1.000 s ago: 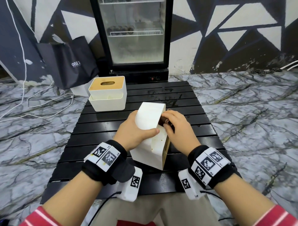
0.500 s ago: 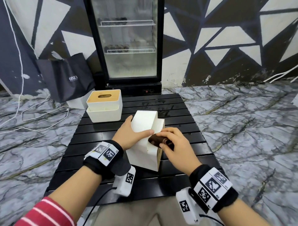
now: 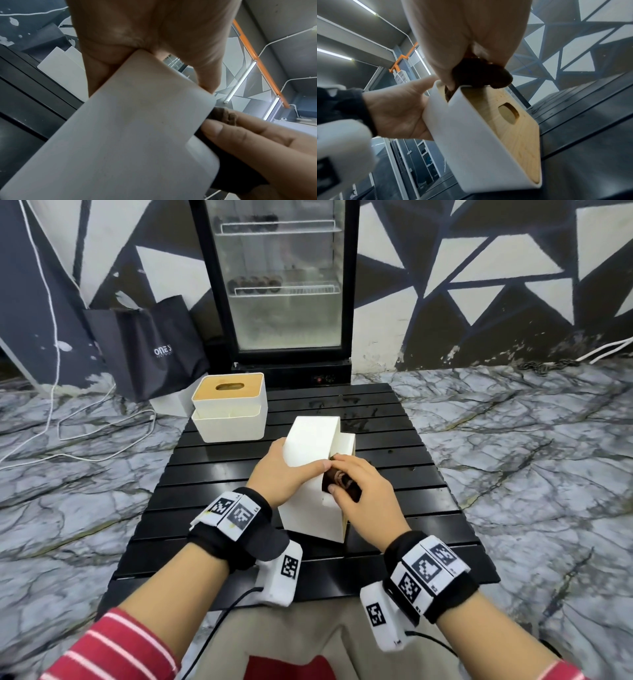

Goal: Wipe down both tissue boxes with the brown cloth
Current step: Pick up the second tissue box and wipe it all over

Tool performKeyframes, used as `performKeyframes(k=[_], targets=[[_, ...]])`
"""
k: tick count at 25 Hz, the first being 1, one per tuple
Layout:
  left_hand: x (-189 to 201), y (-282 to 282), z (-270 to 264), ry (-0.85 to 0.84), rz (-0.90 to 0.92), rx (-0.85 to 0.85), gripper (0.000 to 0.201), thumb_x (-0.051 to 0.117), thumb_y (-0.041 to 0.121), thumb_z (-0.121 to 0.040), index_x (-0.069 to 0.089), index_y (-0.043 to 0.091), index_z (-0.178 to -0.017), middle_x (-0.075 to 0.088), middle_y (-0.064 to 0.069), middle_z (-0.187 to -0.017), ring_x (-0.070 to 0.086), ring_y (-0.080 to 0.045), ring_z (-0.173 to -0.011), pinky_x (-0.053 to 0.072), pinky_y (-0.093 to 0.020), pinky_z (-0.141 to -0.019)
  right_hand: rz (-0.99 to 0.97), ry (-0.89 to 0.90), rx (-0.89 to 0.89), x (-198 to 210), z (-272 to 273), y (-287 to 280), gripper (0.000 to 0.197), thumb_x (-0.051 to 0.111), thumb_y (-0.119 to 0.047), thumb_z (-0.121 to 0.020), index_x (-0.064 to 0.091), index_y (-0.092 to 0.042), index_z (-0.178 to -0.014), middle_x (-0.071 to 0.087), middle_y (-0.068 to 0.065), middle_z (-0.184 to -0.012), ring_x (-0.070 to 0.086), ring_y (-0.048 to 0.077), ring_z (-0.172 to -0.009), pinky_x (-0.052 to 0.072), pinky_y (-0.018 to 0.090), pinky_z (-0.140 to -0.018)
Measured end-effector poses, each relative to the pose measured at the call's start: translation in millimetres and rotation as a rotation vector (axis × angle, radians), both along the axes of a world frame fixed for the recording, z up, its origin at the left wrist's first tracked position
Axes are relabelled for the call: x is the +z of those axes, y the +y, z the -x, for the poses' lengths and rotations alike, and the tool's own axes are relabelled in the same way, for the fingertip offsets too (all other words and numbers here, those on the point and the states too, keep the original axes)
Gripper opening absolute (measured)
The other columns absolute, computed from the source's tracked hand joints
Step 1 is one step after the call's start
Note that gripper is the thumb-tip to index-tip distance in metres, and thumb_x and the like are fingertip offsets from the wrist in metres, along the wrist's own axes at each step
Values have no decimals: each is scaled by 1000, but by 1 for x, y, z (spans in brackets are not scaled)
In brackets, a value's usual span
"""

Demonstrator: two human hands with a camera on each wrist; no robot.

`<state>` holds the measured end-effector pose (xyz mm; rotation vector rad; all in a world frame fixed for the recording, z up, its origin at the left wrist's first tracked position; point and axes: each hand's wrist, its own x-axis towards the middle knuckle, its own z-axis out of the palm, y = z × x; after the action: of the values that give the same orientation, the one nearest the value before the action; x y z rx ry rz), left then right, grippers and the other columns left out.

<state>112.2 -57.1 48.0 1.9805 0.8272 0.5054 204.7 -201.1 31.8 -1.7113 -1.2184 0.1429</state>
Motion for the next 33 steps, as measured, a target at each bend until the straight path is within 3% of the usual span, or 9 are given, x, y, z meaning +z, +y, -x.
performKeyframes(k=[4, 8, 14, 18, 20, 23, 27, 30, 33], targets=[[-8, 6, -2, 2, 10, 5, 94, 70, 81, -45, 55, 22, -116, 64, 5, -111, 61, -15, -104, 50, -43, -93, -15, -47, -5, -9, 11, -7, 35, 67, -7, -77, 63, -15, -111, 56, -6, -119, 43, 2, -111, 23, 1, -97], [-6, 4, -2, -12, -14, -10, 80, 71, 72, -51, 57, 22, -112, 64, 4, -108, 61, -16, -102, 50, -41, -91, -24, -13, 5, -6, -1, -8, 35, 70, -8, -75, 65, -15, -109, 55, -9, -115, 48, 10, -112, 28, 7, -97], [-8, 4, -2, -28, 3, 1, 84, 71, 70, -50, 55, 21, -115, 63, 4, -110, 60, -16, -103, 50, -38, -90, -26, -81, -21, -10, 9, -8, 37, 69, -9, -77, 63, -14, -113, 57, -1, -121, 43, 5, -110, 22, 2, -98], [-5, 1, -1, -31, 9, -3, 80, 72, 69, -50, 56, 22, -113, 64, 4, -109, 60, -16, -102, 50, -38, -90, 2, -65, -18, -6, -2, -9, 37, 70, -11, -77, 63, -16, -113, 58, -2, -121, 47, 13, -115, 29, 17, -102], [-2, -1, -1, -38, 4, -4, 76, 70, 67, -50, 58, 21, -110, 64, 4, -106, 61, -15, -100, 48, -31, -82, -4, -87, -48, -6, 4, -5, 36, 69, -10, -77, 63, -13, -113, 58, 1, -120, 47, 15, -113, 25, 10, -100], [2, -5, 1, -46, 2, -30, 70, 69, 64, -51, 60, 21, -106, 66, 4, -102, 62, -14, -97, 47, -28, -77, -5, -121, 1, -8, 9, -9, 36, 68, -10, -77, 63, -13, -113, 58, 0, -120, 42, 5, -108, 19, -1, -96], [6, -6, 1, -42, 13, -40, 62, 71, 58, -53, 60, 24, -104, 66, 3, -103, 62, -14, -98, 48, -34, -88, 62, -89, 47, 0, -7, -11, 36, 67, -14, -80, 62, -18, -115, 57, -4, -121, 44, 7, -111, 20, -3, -93], [2, -3, 1, -17, 3, -28, 74, 71, 64, -52, 57, 24, -113, 65, 5, -108, 61, -14, -102, 48, -38, -93, 88, -119, 30, 2, -5, -2, 36, 65, -13, -81, 60, -14, -117, 56, 0, -122, 45, 15, -115, 16, -4, -92], [3, -5, 2, -17, 1, -25, 75, 71, 64, -51, 57, 23, -113, 65, 6, -108, 60, -13, -102, 48, -35, -91, 124, -156, 117, 4, -9, -9, 35, 64, -13, -82, 59, -15, -117, 56, -5, -120, 44, 11, -112, 21, 4, -94]])
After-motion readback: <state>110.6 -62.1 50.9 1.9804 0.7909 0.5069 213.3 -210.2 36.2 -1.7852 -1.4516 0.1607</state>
